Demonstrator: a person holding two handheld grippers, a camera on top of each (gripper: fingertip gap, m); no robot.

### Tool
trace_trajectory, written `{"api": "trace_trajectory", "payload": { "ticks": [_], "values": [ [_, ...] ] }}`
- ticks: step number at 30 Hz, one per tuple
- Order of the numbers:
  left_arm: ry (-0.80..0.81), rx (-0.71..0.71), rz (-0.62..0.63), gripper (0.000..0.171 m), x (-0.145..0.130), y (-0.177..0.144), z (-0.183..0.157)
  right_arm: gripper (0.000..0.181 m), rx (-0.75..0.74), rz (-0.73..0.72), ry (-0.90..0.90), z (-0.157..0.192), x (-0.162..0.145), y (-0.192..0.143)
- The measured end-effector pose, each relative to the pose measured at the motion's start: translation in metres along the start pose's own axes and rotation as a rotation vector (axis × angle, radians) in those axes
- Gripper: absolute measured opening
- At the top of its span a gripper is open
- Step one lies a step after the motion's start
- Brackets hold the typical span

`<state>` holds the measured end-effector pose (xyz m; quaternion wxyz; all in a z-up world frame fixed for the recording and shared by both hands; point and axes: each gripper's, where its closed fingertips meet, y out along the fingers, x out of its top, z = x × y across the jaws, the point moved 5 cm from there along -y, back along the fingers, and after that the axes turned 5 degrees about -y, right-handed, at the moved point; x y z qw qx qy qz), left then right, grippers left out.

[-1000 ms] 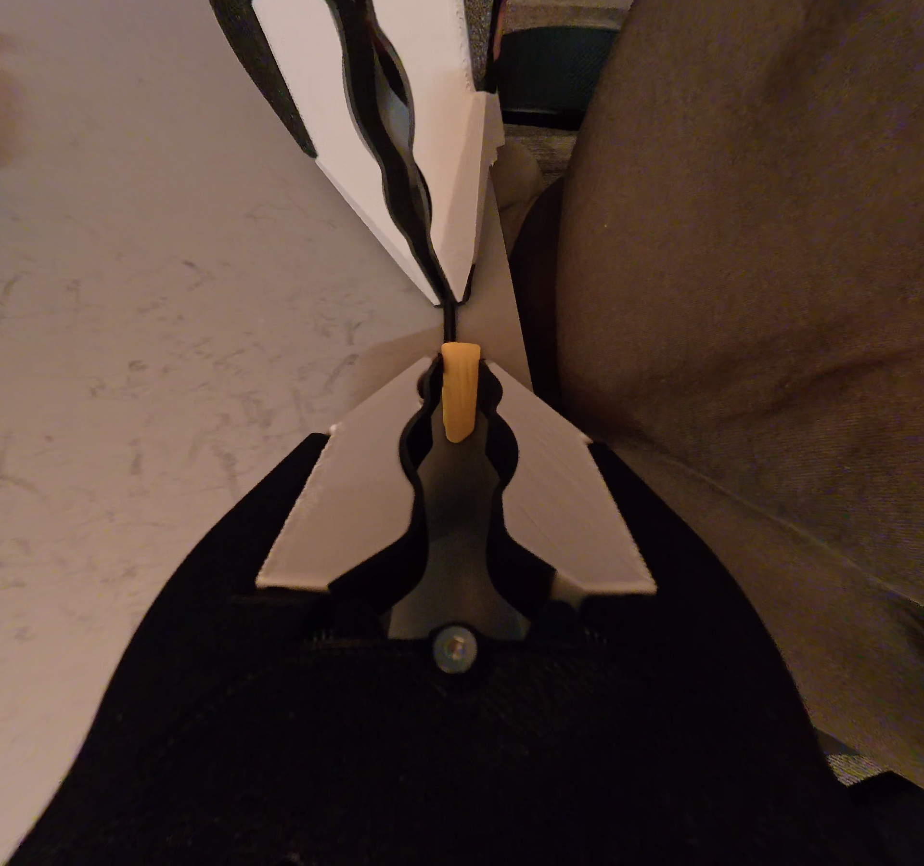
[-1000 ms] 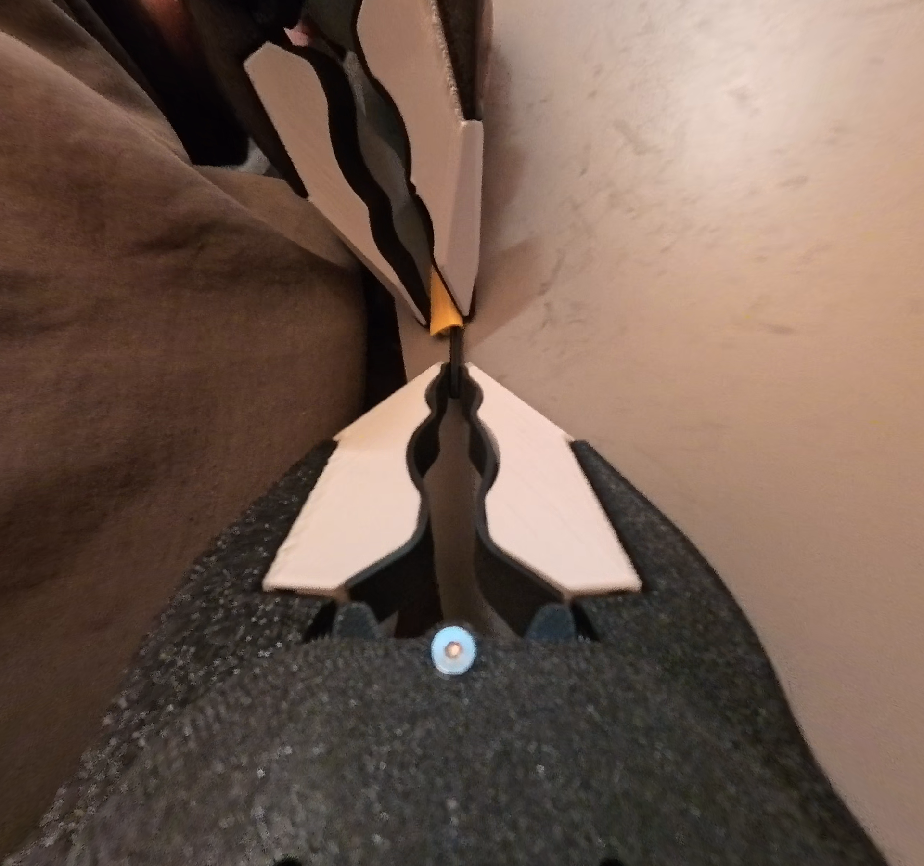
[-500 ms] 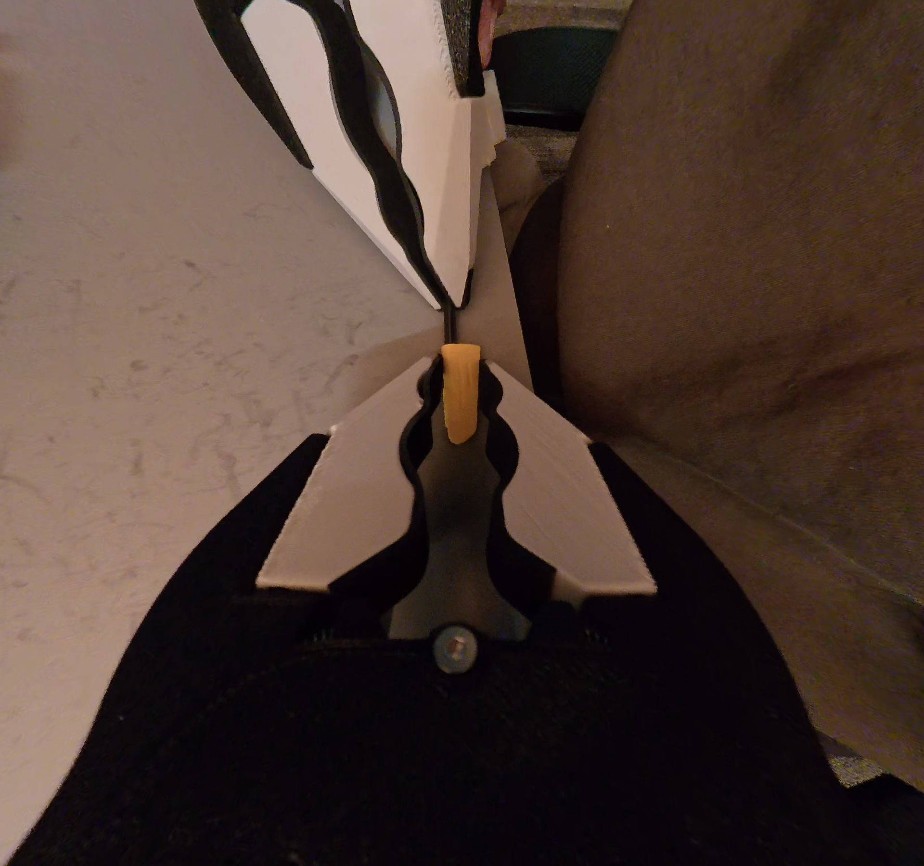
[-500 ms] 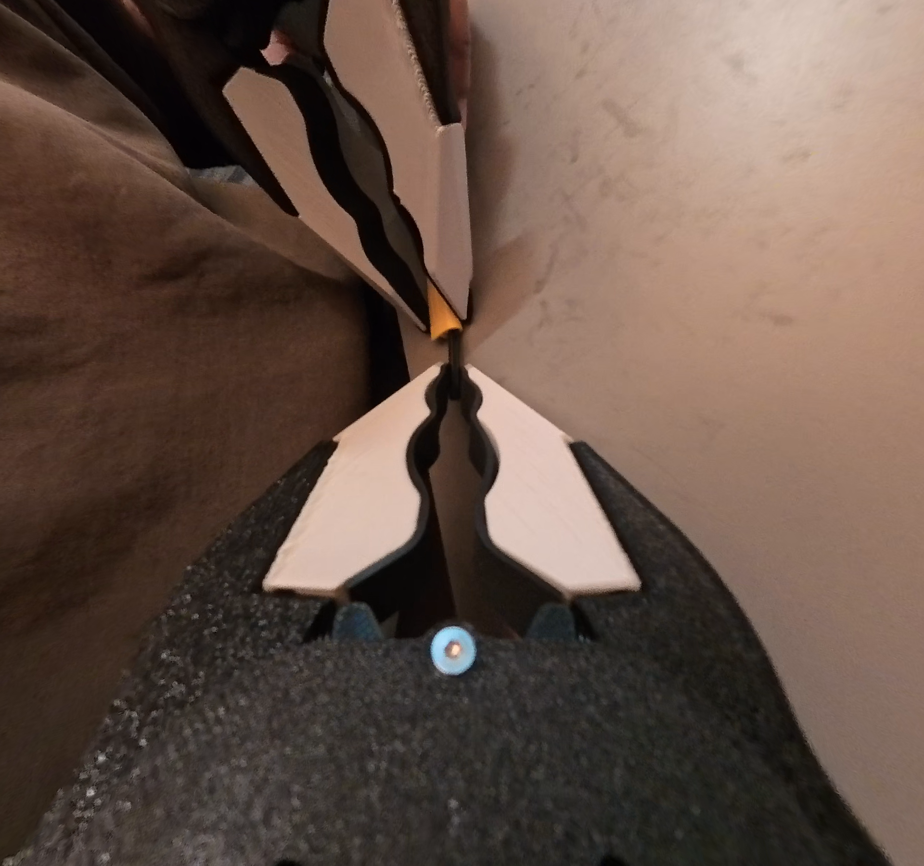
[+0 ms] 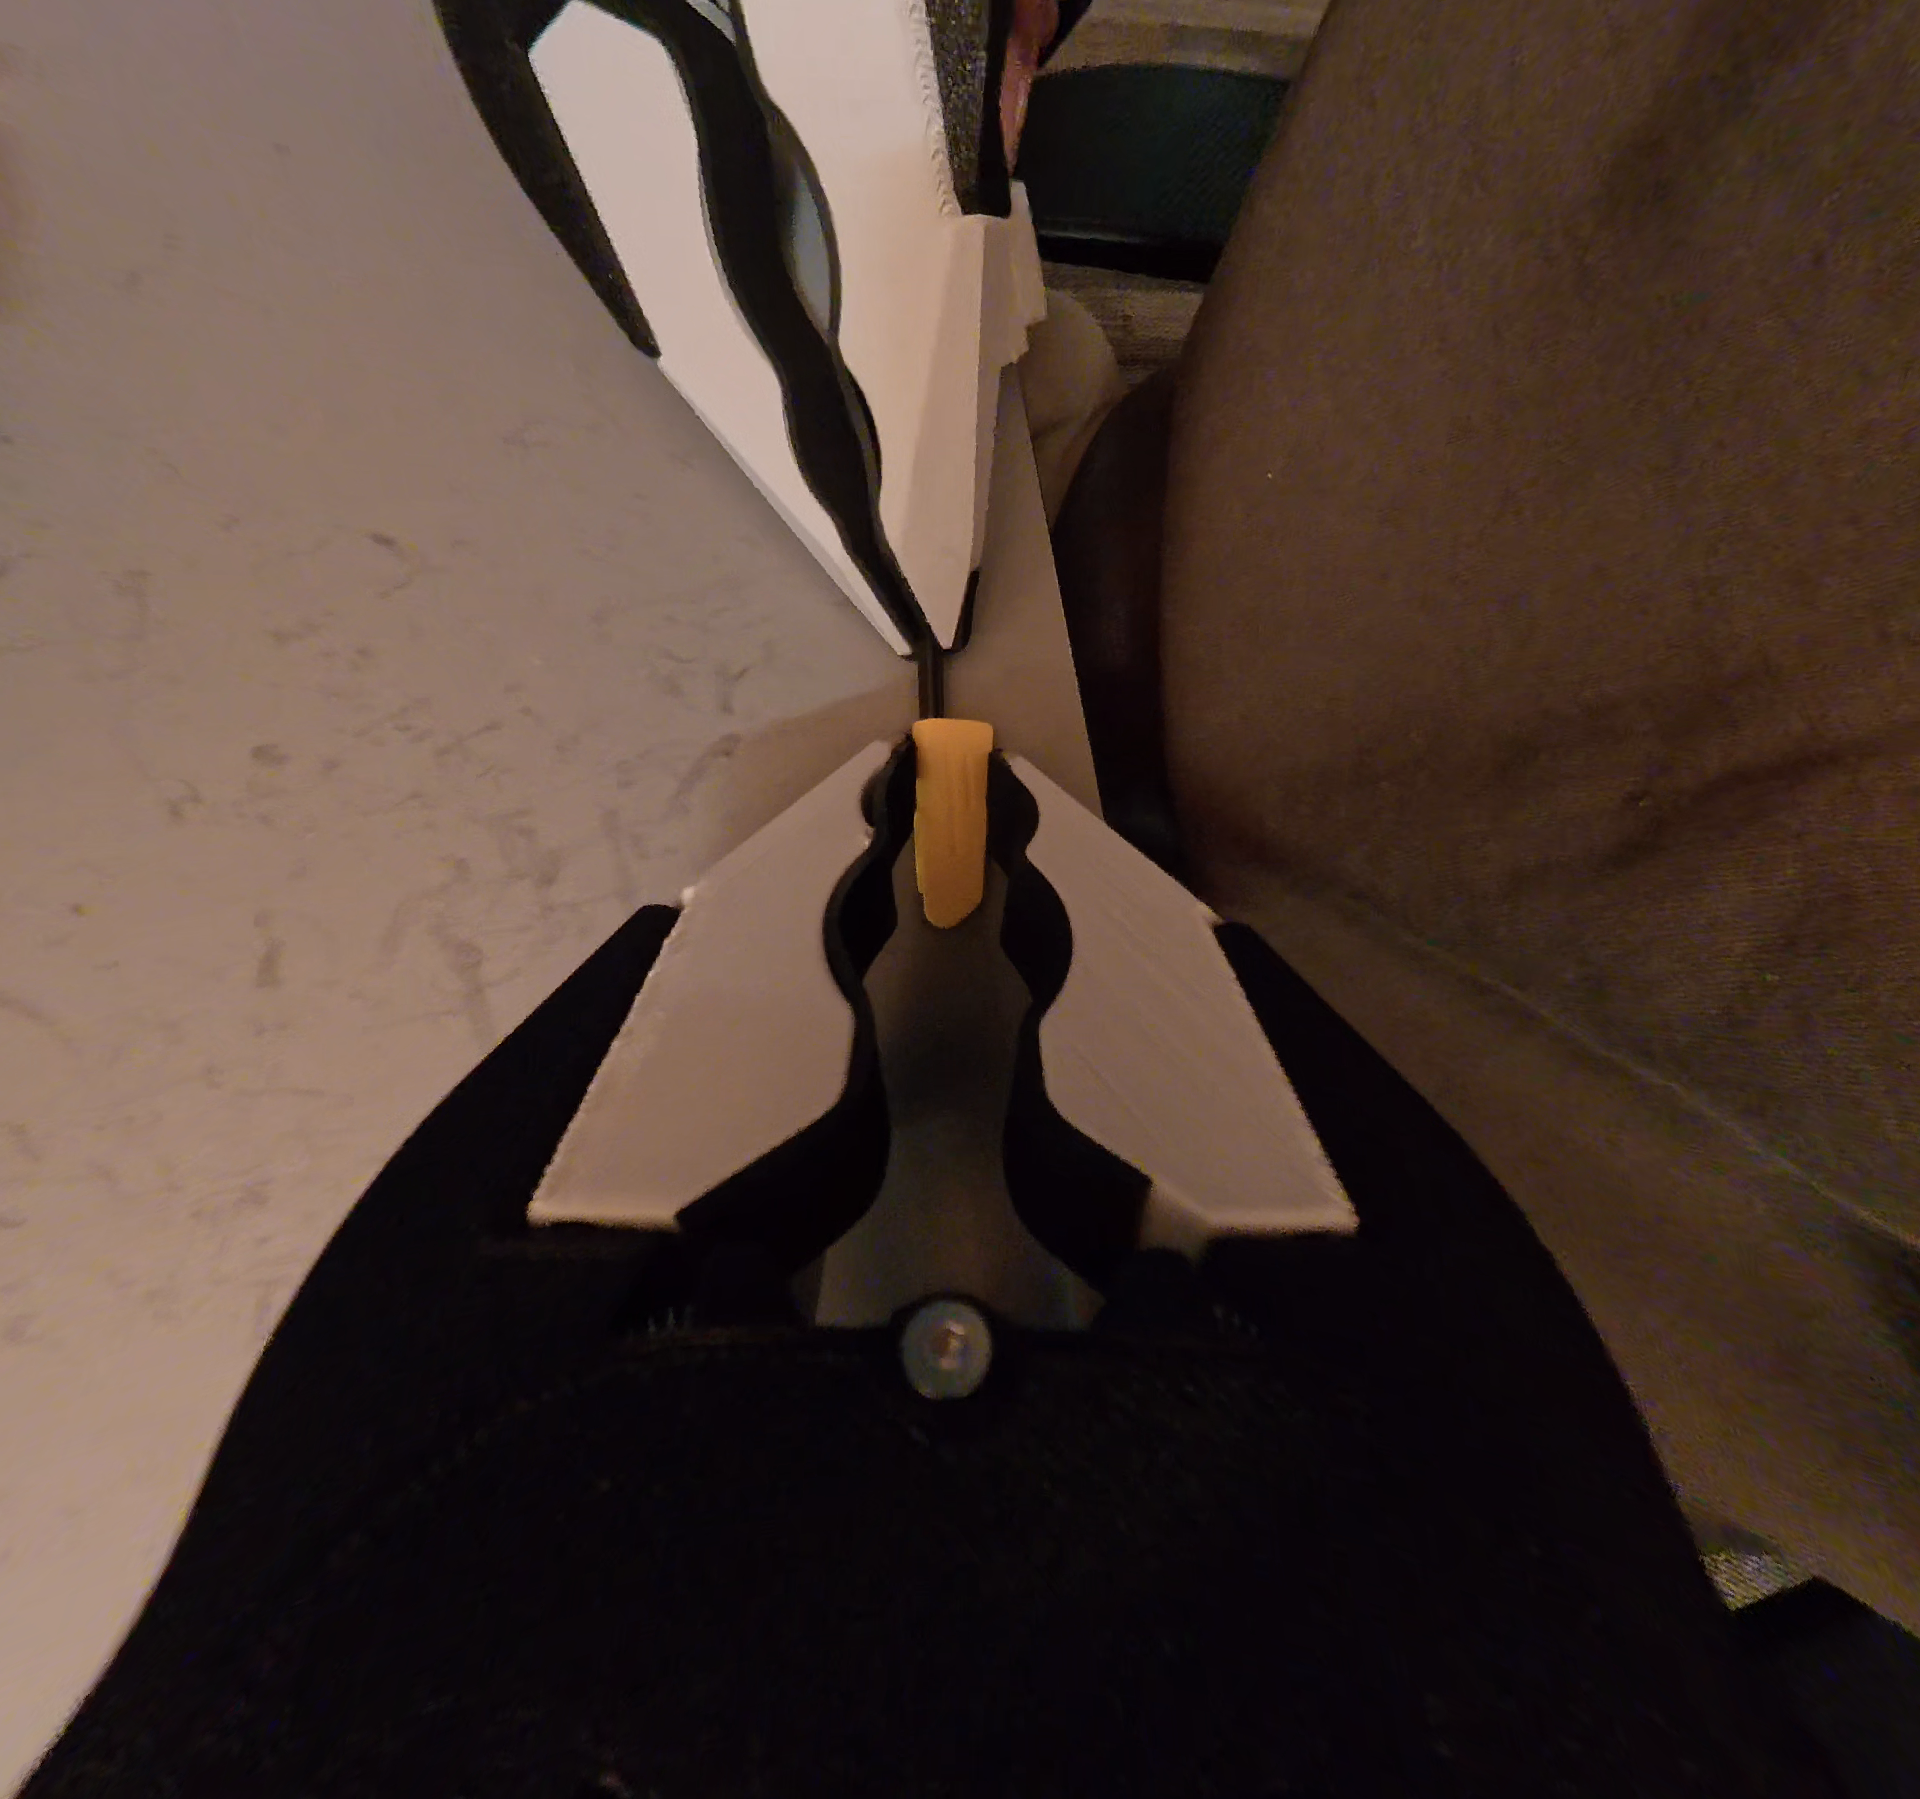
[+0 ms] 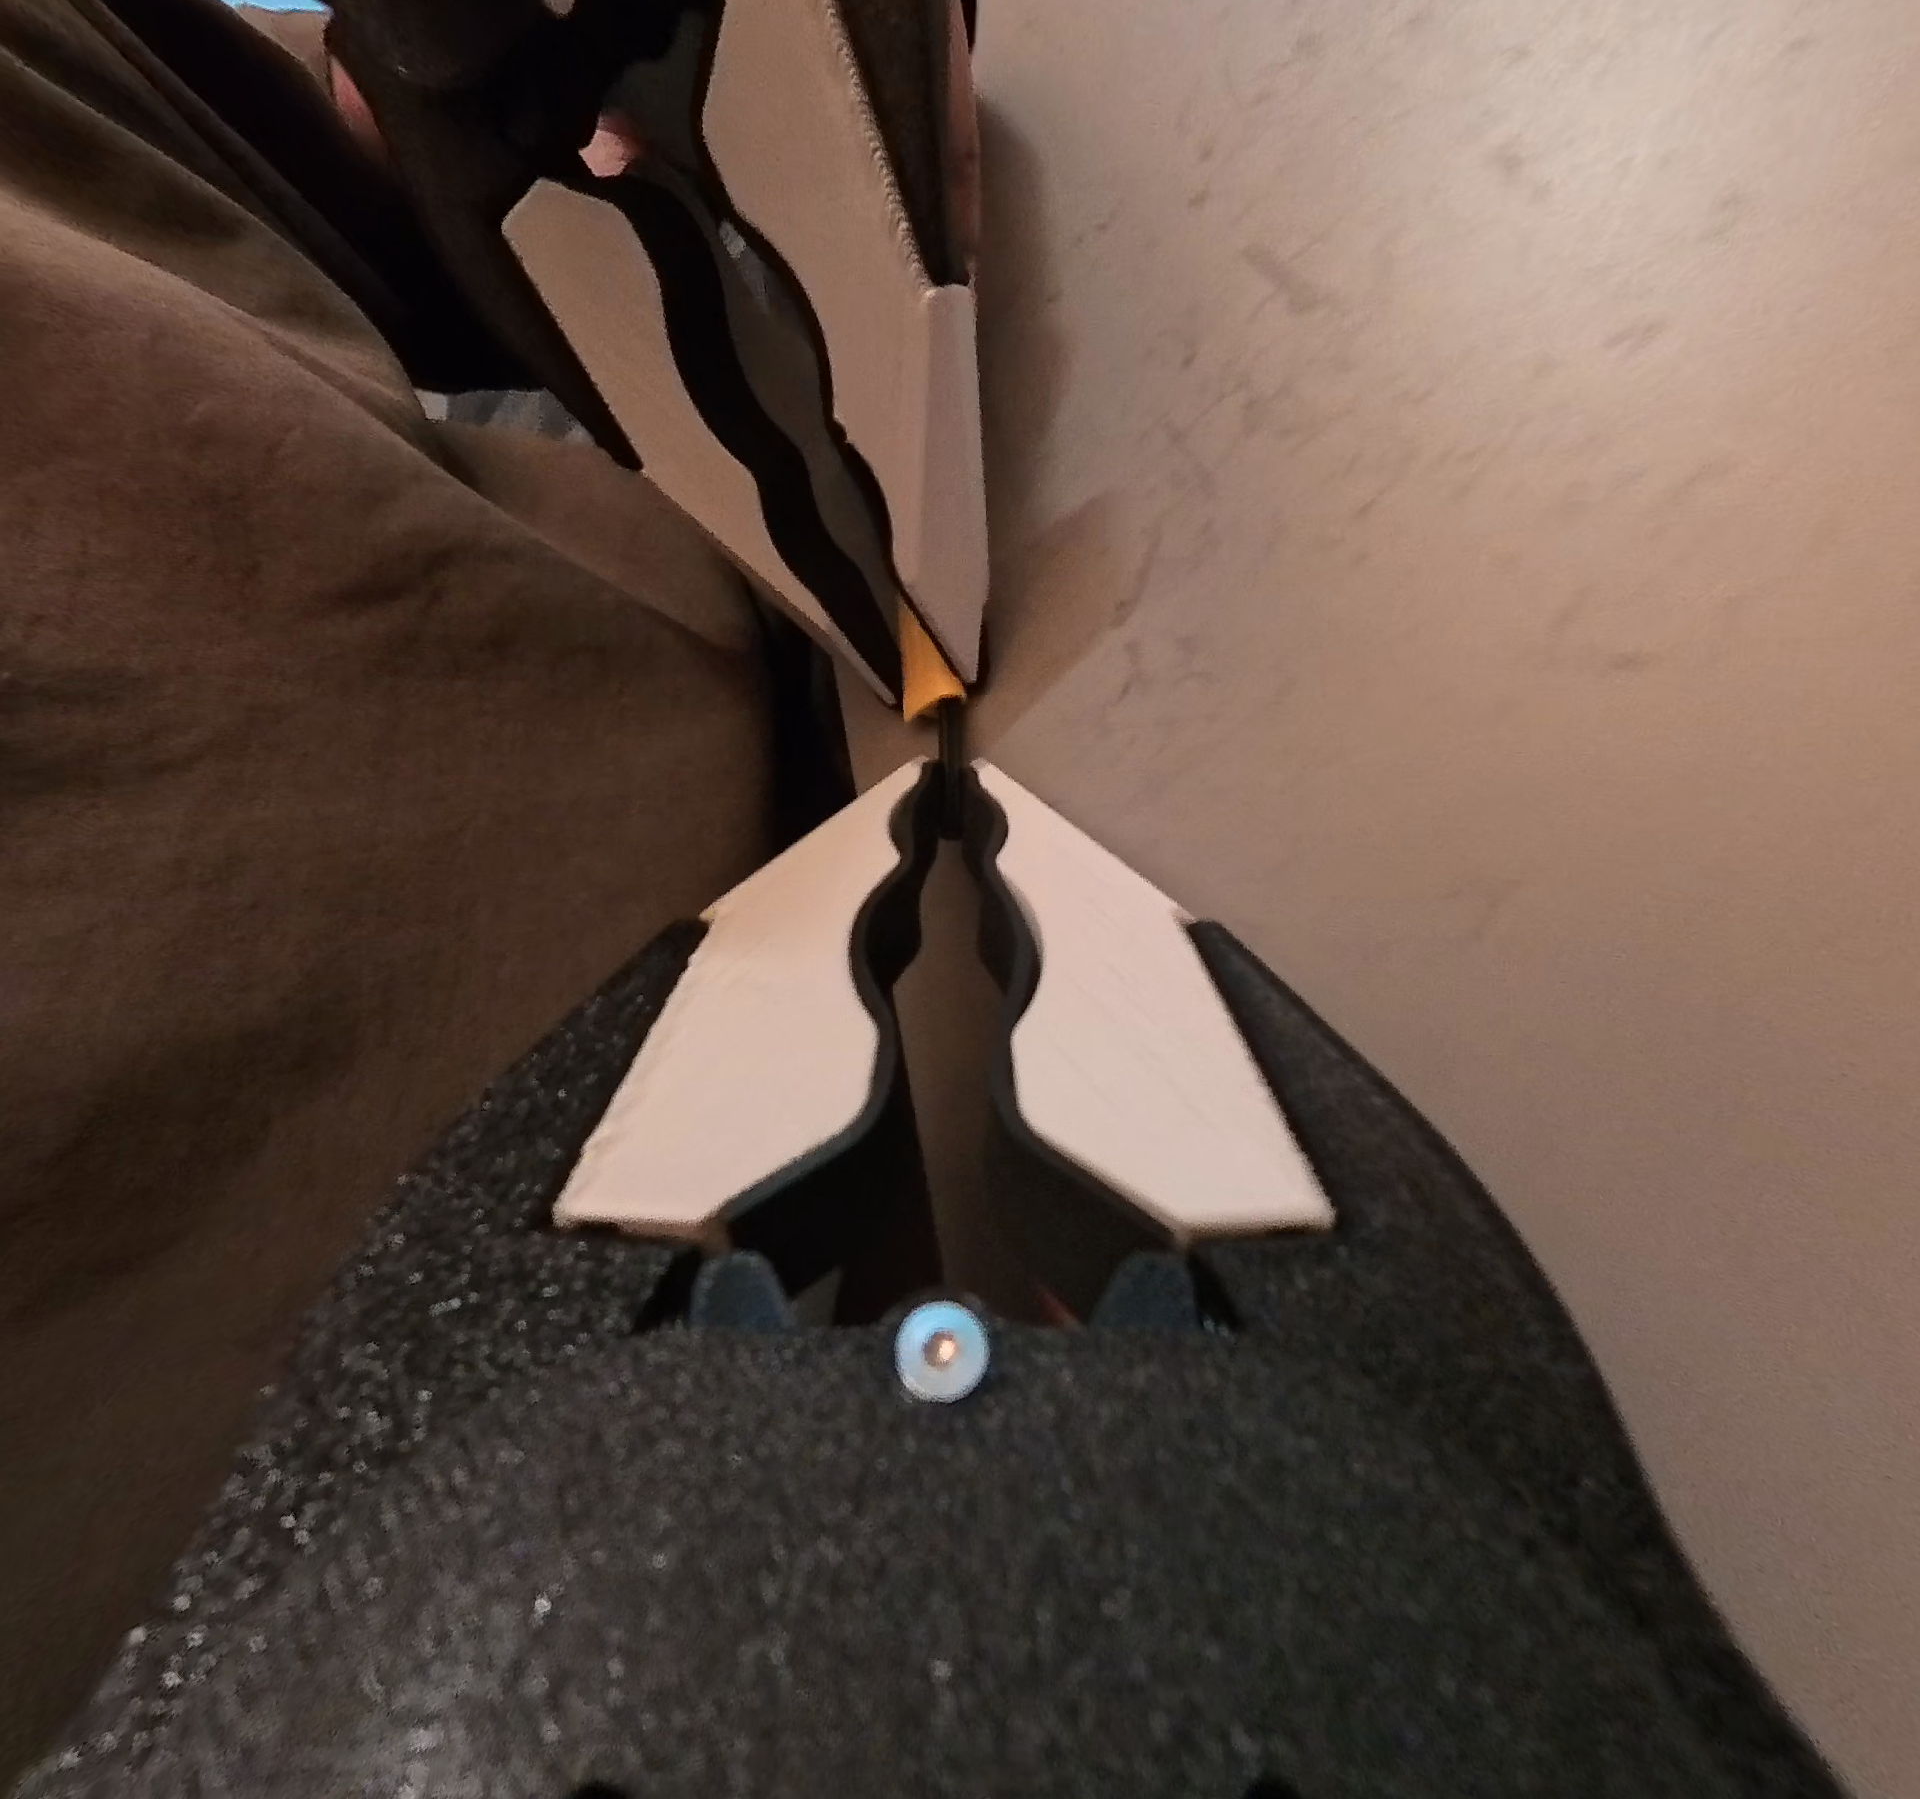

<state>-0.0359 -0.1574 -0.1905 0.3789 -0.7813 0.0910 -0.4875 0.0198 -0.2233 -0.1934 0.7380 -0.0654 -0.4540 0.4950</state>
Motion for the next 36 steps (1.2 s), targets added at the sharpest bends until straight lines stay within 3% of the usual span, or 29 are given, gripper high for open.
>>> {"api": "trace_trajectory", "payload": {
  "ticks": [20,25,27,36],
  "values": [
    [-0.027,-0.041,0.003,0.009,0.001,0.000,0.002,0.000,-0.036,0.018,-0.084,0.002,0.007,0.008],
    [-0.002,-0.031,0.005,0.010,0.000,0.000,0.002,0.004,-0.151,-0.007,-0.170,0.007,0.002,0.005],
    [0.006,-0.022,0.004,0.011,0.000,0.000,0.001,0.016,-0.170,-0.013,-0.202,0.012,-0.002,0.001],
    [0.001,-0.028,0.005,0.011,0.000,0.000,0.001,0.004,-0.347,0.028,-0.417,0.013,-0.008,-0.002]
  ]
}}
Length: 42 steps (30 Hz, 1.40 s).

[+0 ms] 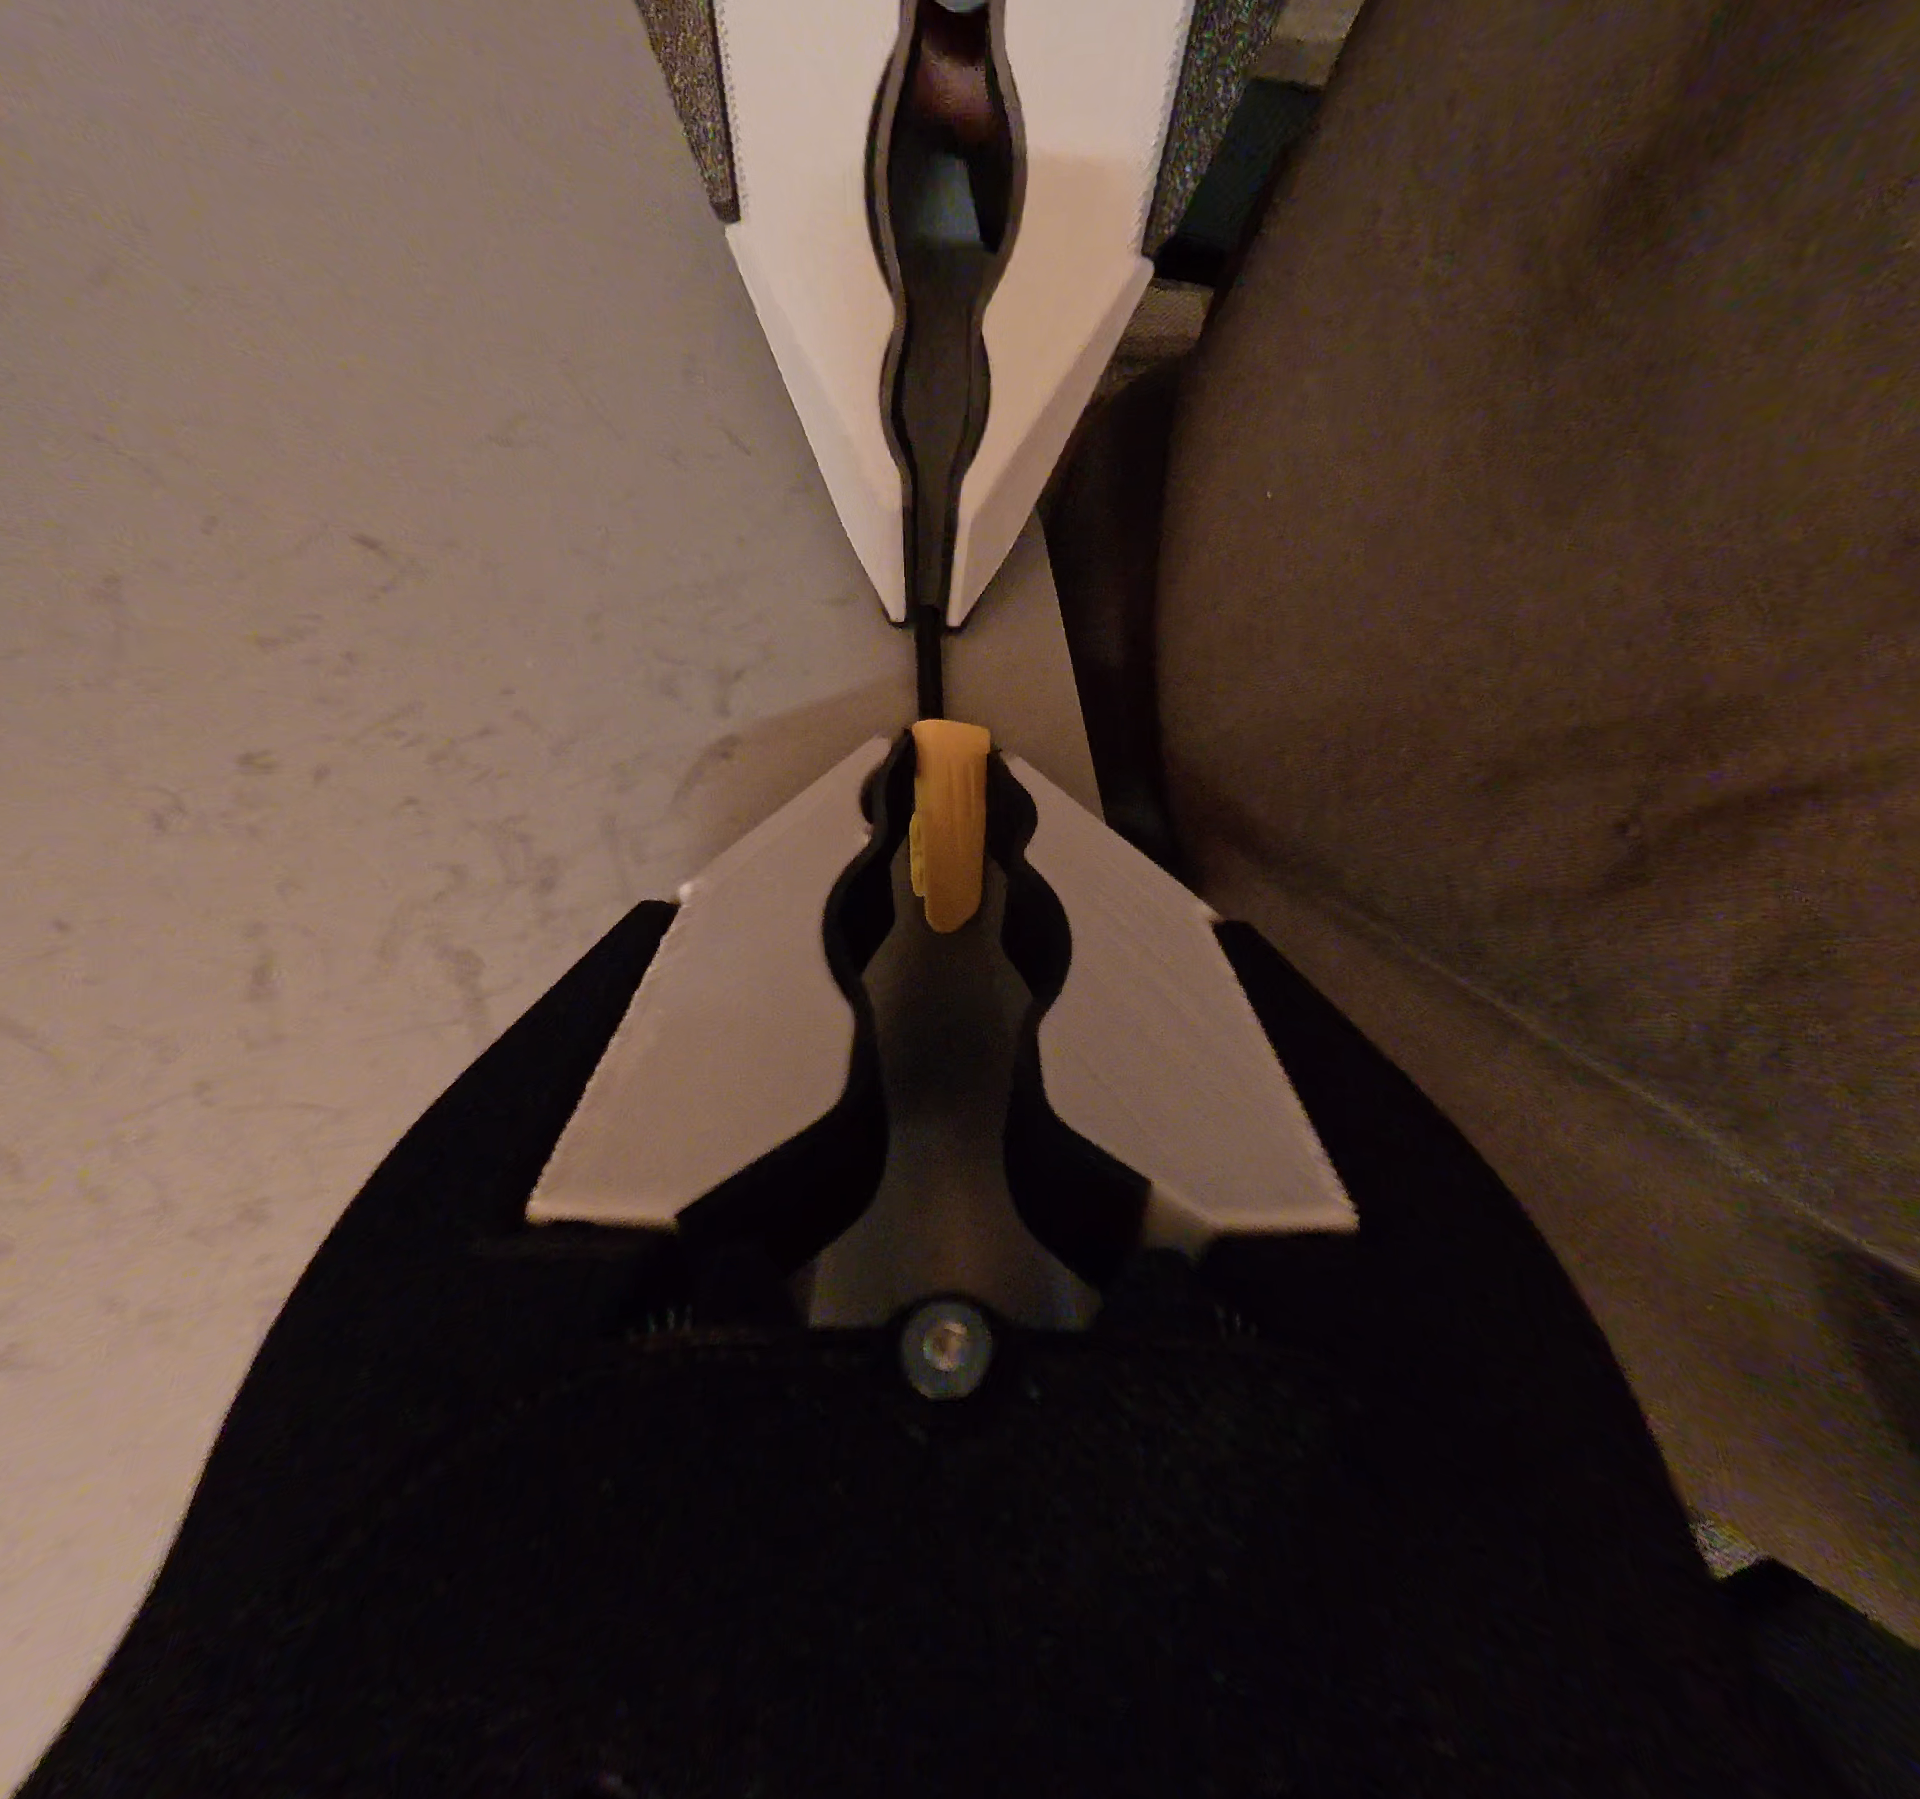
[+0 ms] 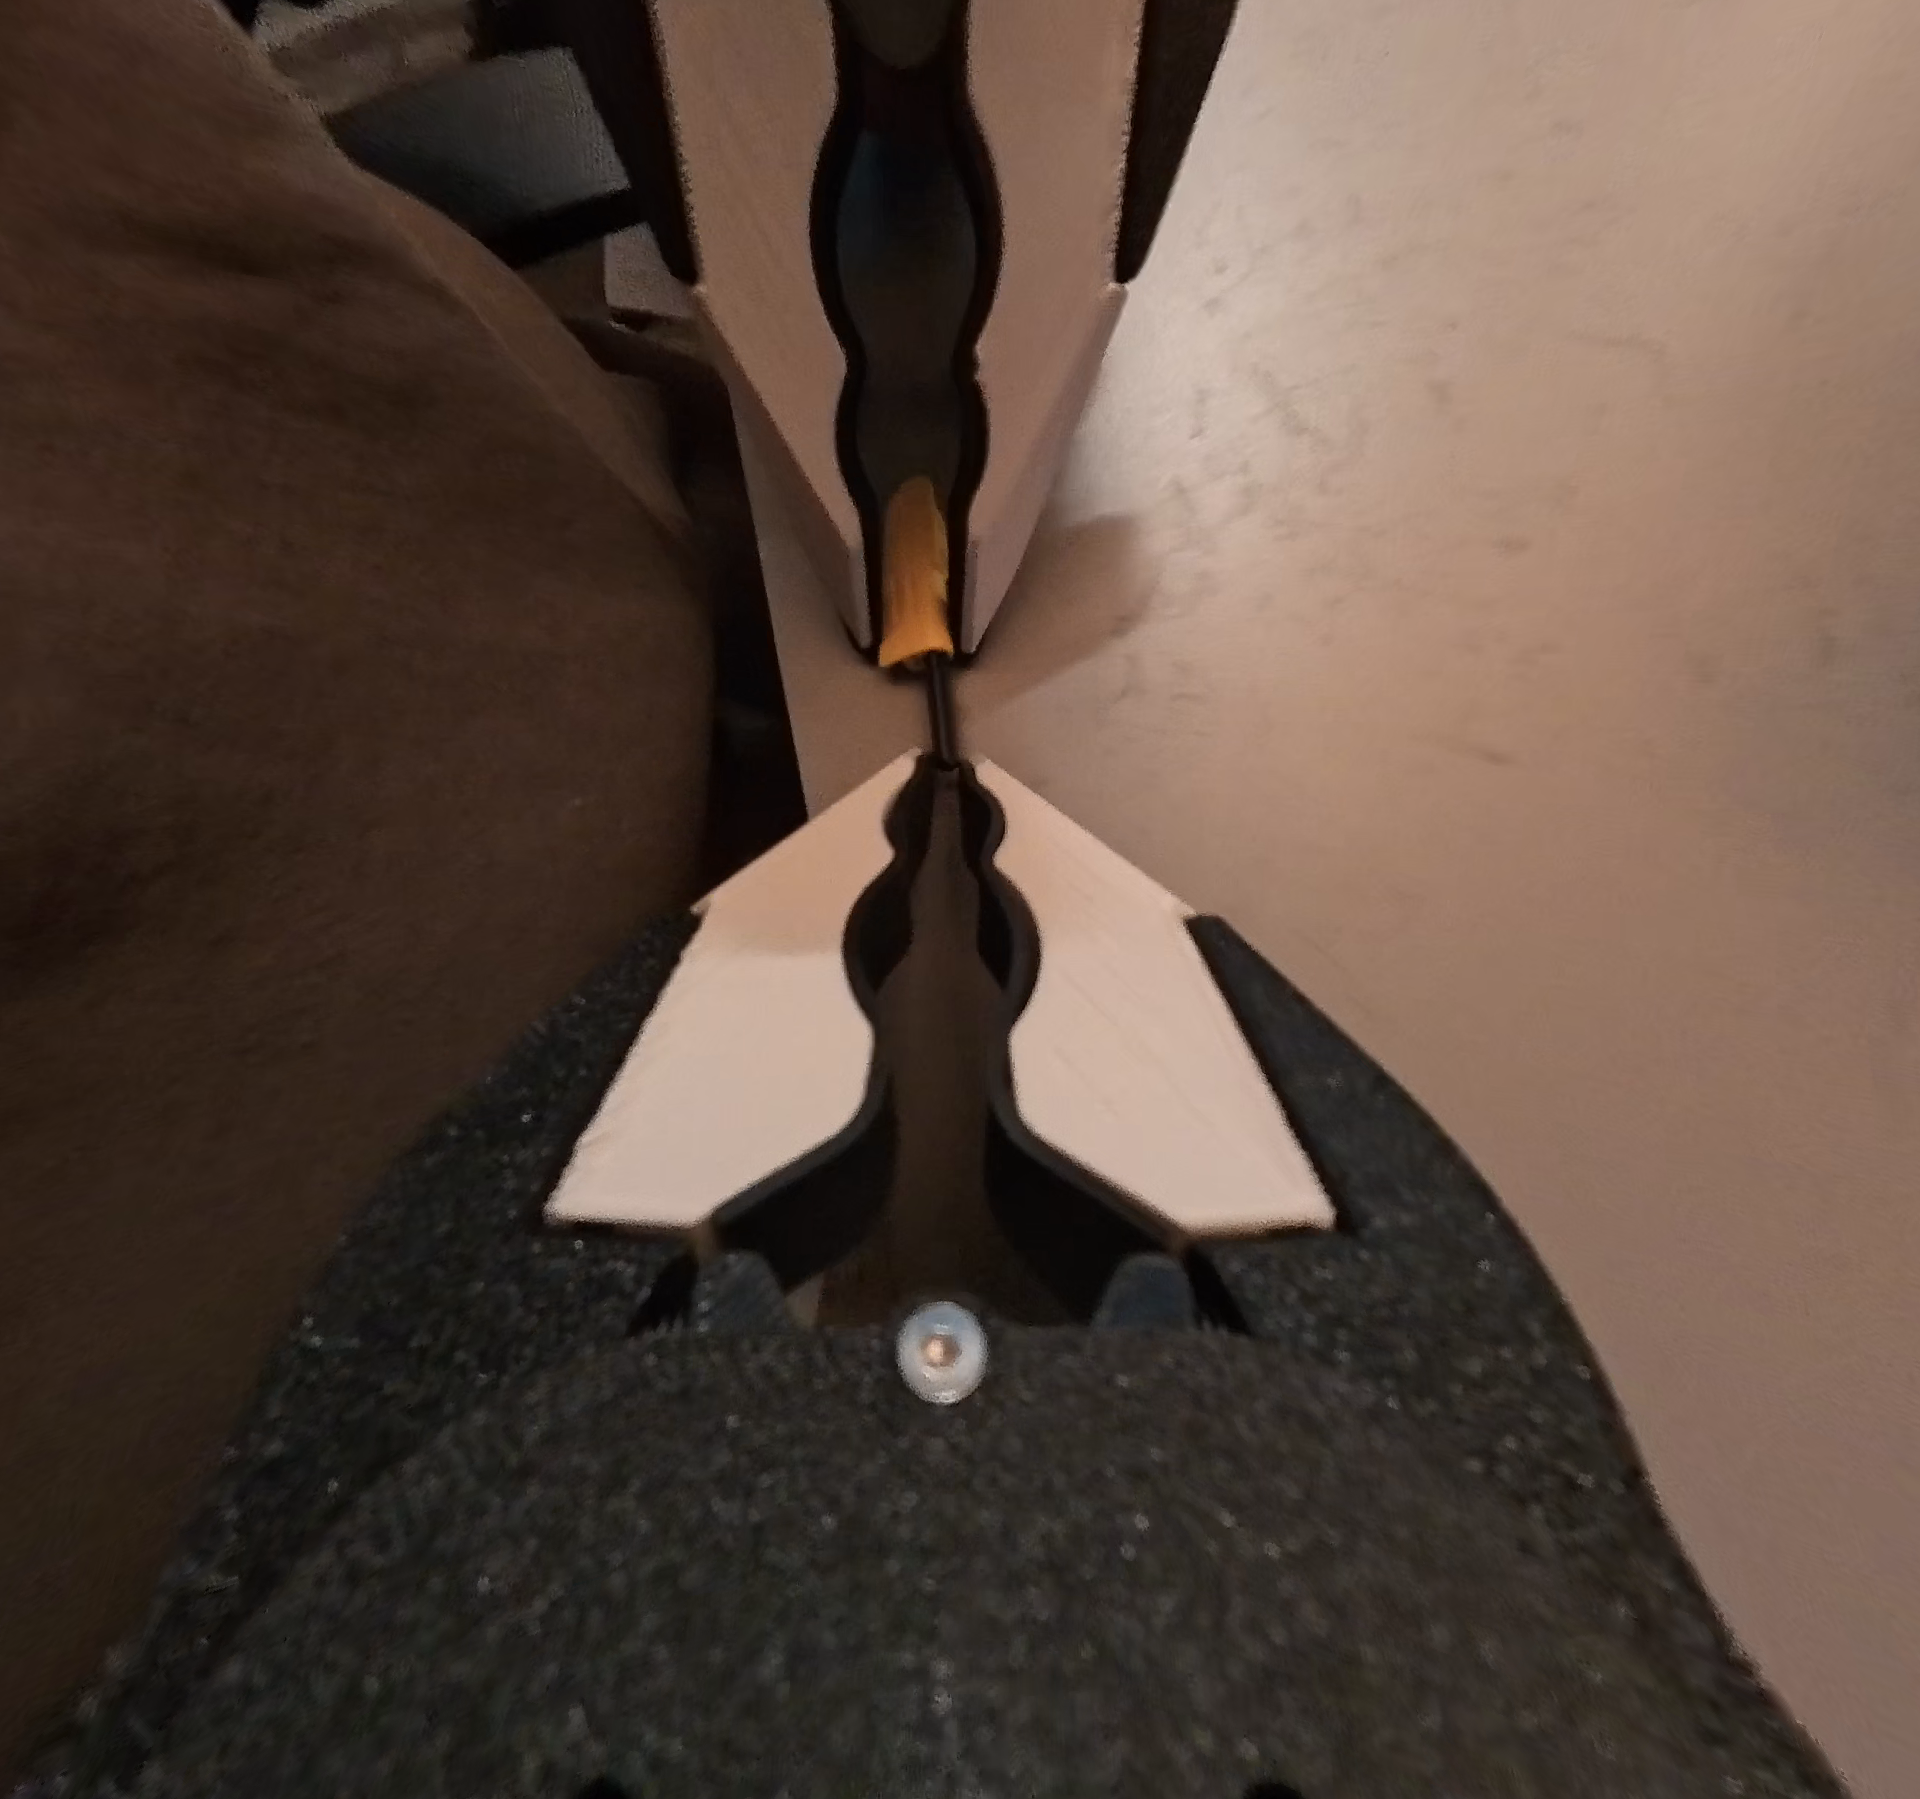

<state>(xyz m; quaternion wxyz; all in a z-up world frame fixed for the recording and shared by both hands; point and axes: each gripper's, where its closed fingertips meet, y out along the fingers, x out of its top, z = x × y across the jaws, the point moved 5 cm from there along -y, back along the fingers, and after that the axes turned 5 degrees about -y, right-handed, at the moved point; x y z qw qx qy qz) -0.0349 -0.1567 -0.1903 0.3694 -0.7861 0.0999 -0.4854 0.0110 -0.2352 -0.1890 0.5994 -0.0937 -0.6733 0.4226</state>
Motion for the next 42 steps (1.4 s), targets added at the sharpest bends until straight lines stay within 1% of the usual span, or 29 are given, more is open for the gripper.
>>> {"api": "trace_trajectory", "payload": {
  "ticks": [3,7,9,13,20,22,24,25,26,28,30,31,35,38,40,42],
  "values": [
    [-0.010,-0.006,0.000,0.011,0.000,0.000,0.000,0.003,-0.016,0.027,-0.094,0.001,0.001,0.001],
    [-0.020,-0.014,0.002,0.010,0.000,0.000,0.001,0.002,-0.010,0.085,-0.149,0.000,0.005,0.002],
    [-0.005,-0.004,0.001,0.010,0.000,0.000,0.000,0.001,0.007,0.102,-0.143,-0.001,0.006,0.002],
    [-0.011,-0.003,0.000,0.010,0.000,0.000,0.000,0.000,0.027,0.080,-0.100,-0.002,0.006,0.003],
    [-0.029,-0.015,0.000,0.009,0.000,0.000,0.001,0.001,0.032,0.076,-0.106,-0.003,0.007,0.005],
    [-0.055,-0.029,0.000,0.009,0.000,0.000,0.003,0.001,0.028,0.077,-0.113,-0.002,0.007,0.005],
    [-0.084,-0.063,0.001,0.009,0.000,-0.001,0.003,0.002,0.027,0.070,-0.088,-0.003,0.007,0.005],
    [-0.097,-0.056,-0.002,0.011,0.000,-0.002,0.004,0.002,0.015,0.054,-0.067,-0.005,0.007,0.005],
    [-0.114,-0.005,-0.018,0.011,0.002,-0.005,0.009,0.002,0.002,0.025,-0.047,-0.007,0.008,0.006],
    [-0.116,0.073,-0.034,0.021,0.004,-0.016,0.016,0.002,0.004,-0.007,0.032,-0.014,0.010,0.009],
    [-0.105,0.223,-0.085,0.047,0.007,-0.038,0.030,0.003,-0.022,-0.054,0.105,-0.028,0.019,0.011],
    [-0.103,0.299,-0.114,0.055,0.008,-0.051,0.039,0.003,-0.031,-0.077,0.144,-0.036,0.024,0.011],
    [-0.180,0.522,-0.236,0.057,0.004,-0.098,0.067,0.003,-0.085,-0.123,0.329,-0.072,0.038,0.023],
    [-0.245,0.691,-0.292,0.058,-0.008,-0.116,0.082,0.003,-0.120,-0.151,0.452,-0.085,0.044,0.031],
    [-0.260,0.779,-0.283,0.058,-0.017,-0.120,0.088,0.004,-0.175,-0.145,0.447,-0.084,0.045,0.032],
    [-0.261,0.829,-0.259,0.059,-0.025,-0.120,0.091,0.006,-0.220,-0.119,0.402,-0.079,0.045,0.033]
  ]
}}
